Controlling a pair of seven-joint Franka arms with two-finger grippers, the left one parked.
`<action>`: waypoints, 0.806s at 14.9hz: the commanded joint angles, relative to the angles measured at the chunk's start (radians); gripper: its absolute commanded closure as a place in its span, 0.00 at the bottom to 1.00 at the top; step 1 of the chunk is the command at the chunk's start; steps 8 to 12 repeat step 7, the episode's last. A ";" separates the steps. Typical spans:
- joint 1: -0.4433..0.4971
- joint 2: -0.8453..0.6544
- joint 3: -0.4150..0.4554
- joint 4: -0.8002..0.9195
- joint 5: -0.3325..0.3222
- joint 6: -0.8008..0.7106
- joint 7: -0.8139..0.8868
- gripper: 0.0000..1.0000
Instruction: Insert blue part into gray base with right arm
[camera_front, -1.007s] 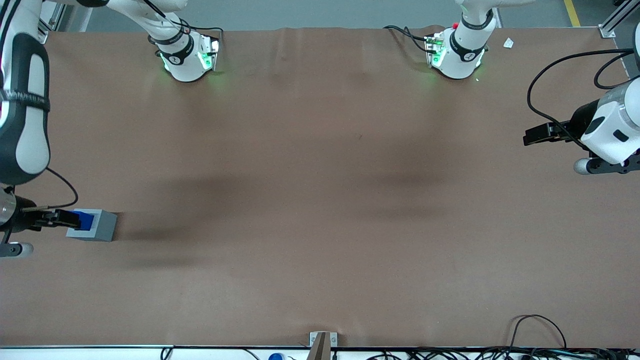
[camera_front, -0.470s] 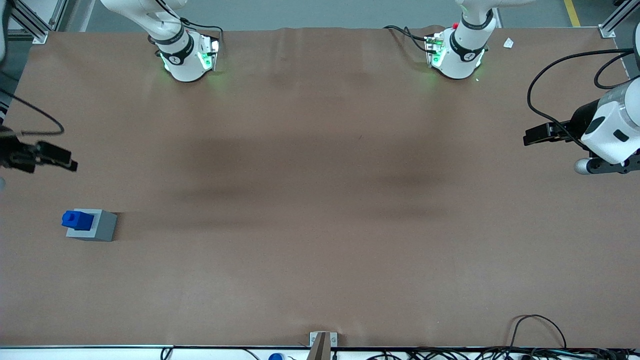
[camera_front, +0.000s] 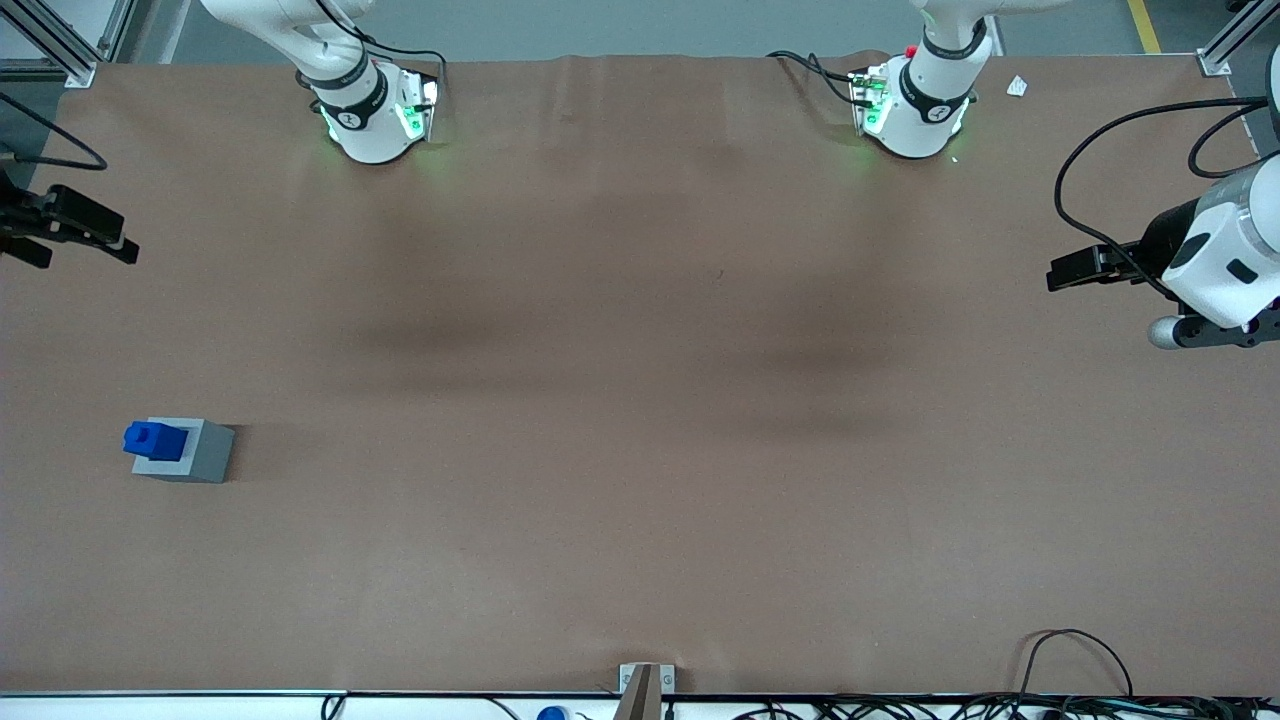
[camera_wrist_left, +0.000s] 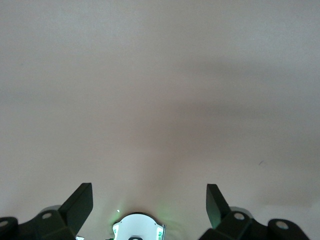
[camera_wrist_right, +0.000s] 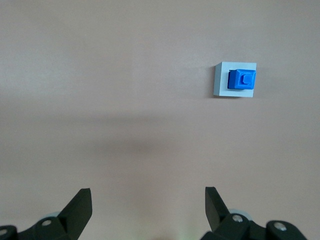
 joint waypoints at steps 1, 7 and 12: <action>0.017 -0.064 -0.002 -0.076 -0.022 0.024 0.013 0.00; 0.026 -0.061 0.010 -0.036 -0.075 0.013 0.019 0.00; 0.026 -0.061 0.010 -0.036 -0.075 0.013 0.019 0.00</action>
